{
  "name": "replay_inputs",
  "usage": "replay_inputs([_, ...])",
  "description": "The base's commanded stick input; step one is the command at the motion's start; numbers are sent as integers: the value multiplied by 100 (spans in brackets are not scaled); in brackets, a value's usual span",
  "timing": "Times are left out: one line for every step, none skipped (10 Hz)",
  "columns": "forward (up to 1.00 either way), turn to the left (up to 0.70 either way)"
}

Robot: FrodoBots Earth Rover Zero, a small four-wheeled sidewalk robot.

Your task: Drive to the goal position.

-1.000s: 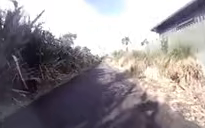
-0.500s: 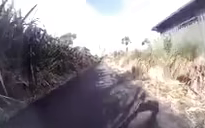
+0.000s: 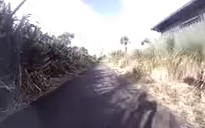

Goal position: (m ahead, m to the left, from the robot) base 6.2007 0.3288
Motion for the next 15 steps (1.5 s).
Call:
replay_inputs([70, 0])
replay_inputs([70, 0])
replay_inputs([70, 0])
replay_inputs([70, 0])
replay_inputs([70, 0])
replay_inputs([70, 0])
replay_inputs([70, 0])
replay_inputs([70, 0])
replay_inputs([70, 0])
replay_inputs([70, 0])
replay_inputs([70, 0])
replay_inputs([70, 0])
replay_inputs([70, 0])
replay_inputs([70, 0])
replay_inputs([70, -13])
